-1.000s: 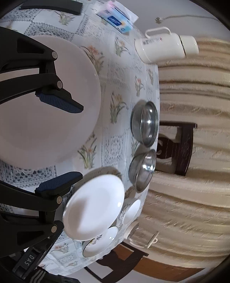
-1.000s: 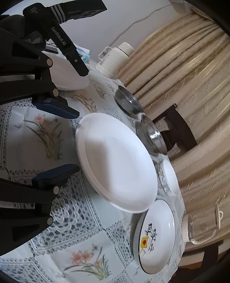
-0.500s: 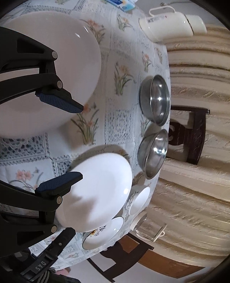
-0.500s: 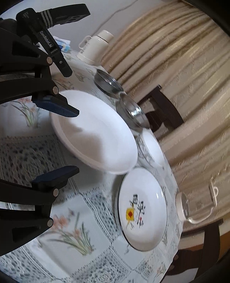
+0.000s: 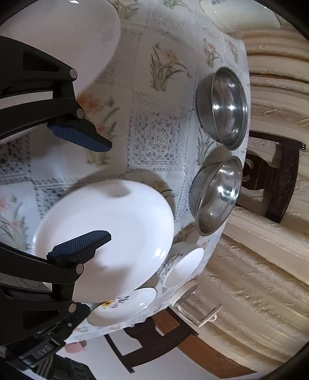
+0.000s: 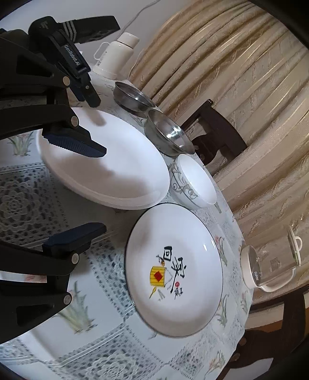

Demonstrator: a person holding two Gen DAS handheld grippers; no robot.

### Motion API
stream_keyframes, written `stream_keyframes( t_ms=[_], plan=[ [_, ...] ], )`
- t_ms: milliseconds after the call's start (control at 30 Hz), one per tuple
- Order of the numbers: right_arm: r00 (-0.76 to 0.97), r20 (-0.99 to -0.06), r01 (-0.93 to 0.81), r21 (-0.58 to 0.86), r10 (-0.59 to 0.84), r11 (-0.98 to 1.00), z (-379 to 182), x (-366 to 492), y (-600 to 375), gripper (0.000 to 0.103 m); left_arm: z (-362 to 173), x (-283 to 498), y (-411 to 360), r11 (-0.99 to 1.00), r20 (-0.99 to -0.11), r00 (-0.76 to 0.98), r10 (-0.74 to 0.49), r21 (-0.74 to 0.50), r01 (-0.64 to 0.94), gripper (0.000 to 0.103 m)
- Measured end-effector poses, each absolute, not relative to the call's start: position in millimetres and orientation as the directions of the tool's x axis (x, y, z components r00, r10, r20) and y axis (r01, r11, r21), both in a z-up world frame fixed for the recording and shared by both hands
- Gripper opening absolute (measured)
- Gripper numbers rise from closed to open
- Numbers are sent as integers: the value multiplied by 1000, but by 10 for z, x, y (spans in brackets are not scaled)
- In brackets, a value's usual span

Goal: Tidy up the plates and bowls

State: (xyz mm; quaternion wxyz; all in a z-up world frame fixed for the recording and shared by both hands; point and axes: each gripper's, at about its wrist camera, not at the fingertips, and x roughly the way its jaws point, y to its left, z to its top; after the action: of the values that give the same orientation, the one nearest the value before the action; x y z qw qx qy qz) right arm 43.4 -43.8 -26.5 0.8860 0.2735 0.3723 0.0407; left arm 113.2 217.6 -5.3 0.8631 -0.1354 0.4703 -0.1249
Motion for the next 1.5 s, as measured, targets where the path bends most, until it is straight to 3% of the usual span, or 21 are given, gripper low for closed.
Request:
stream_keyframes(
  t_ms=[267, 467, 800, 933, 1500],
  plan=[
    [695, -662, 117, 490, 281, 864, -350, 640, -427, 60, -178, 1392, 2118, 931, -787, 516, -338, -361, 60, 70],
    [679, -670, 103, 494, 302, 864, -417, 728, -421, 50, -289, 1528, 2093, 920, -792, 493, -362, -388, 51, 70],
    [667, -670, 88, 504, 324, 859, -476, 772, -428, 42, -320, 1602, 1985, 906, -780, 477, -405, -414, 92, 66],
    [657, -672, 60, 499, 342, 865, -485, 789, -361, 31, -315, 1585, 1898, 906, -778, 473, -412, -406, 121, 64],
    [689, -656, 29, 451, 309, 892, -422, 753, -299, 31, -172, 1415, 1997, 887, -741, 500, -449, -438, 147, 60]
  ],
)
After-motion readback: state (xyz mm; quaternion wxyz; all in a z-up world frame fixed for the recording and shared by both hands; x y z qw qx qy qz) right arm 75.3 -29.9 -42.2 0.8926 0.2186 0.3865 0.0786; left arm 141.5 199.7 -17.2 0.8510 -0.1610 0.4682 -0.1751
